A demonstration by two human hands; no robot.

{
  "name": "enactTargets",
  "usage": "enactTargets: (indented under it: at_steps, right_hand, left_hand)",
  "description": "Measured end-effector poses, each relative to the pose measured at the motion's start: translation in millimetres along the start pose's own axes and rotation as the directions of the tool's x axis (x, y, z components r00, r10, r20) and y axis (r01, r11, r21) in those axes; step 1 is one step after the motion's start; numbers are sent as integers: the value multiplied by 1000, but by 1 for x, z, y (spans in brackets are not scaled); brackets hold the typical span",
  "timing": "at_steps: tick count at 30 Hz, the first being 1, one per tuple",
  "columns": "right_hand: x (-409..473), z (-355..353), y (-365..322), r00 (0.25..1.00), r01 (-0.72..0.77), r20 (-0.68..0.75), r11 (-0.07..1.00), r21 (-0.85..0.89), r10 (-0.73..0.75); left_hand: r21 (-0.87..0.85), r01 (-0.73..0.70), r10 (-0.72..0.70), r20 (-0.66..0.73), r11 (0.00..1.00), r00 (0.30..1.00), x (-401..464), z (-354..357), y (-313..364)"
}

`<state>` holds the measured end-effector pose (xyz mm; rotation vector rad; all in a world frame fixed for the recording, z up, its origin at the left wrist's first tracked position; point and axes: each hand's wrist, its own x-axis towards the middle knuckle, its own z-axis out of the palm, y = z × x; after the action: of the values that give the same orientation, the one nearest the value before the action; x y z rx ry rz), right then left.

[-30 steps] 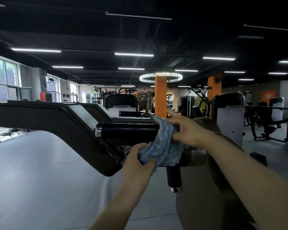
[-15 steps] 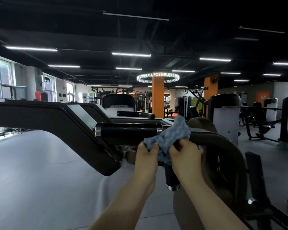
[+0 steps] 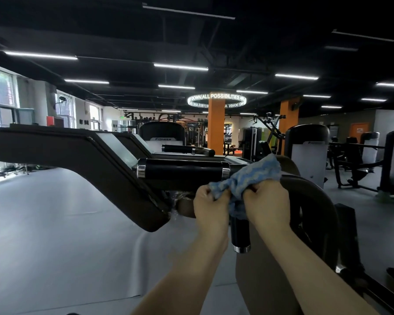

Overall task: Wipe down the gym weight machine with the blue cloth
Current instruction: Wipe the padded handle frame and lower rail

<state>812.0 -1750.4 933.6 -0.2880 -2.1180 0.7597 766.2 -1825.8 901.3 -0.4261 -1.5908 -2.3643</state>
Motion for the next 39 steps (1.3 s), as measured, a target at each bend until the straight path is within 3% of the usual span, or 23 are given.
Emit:
enactTargets:
  at_steps: [2, 5, 8, 10, 14, 16, 18, 21, 25, 31, 39]
  right_hand:
    - [8, -2, 3, 998, -34, 63, 996, 80, 29]
    - [21, -3, 7, 966, -199, 219, 937, 287, 138]
    - [30, -3, 14, 835, -482, 500, 741, 468, 228]
    - [34, -3, 19, 795, -553, 563, 652, 518, 226]
    - [28, 1, 19, 832, -537, 488, 601, 592, 263]
    - [23, 1, 19, 891, -446, 340, 717, 536, 300]
    - [15, -3, 20, 943, -327, 206, 837, 439, 260]
    - [-9, -8, 32, 964, -256, 172, 887, 384, 204]
    - [-61, -9, 85, 915, -399, 186, 871, 286, 358]
    - [-129, -29, 165, 788, -615, 107, 775, 146, 606]
    - [-189, -79, 259, 678, -735, -3, 677, -39, 735]
  left_hand:
    - [60, -44, 42, 23, 997, 999, 2, 2, -5]
    - [130, -37, 18, 146, 991, 989, 15, -2, -7]
    - [111, -29, -3, 278, 993, 961, 25, -7, -3]
    - [72, -40, 18, 282, 997, 959, 25, -10, -1]
    - [38, -54, 50, 104, 998, 993, 10, -2, 0]
    - [105, -142, 135, 72, 984, 988, -6, -4, 1]
    - [148, -223, 201, 148, 964, 968, -25, -11, -1]
    - [192, -243, 175, 314, 951, 933, -51, -24, -11]
    - [233, -78, -28, 423, 969, 906, -83, -24, -53]
    - [343, 185, -348, 511, 921, 786, -132, -7, -130]
    - [465, 488, -674, 504, 739, 541, -212, 33, -200]
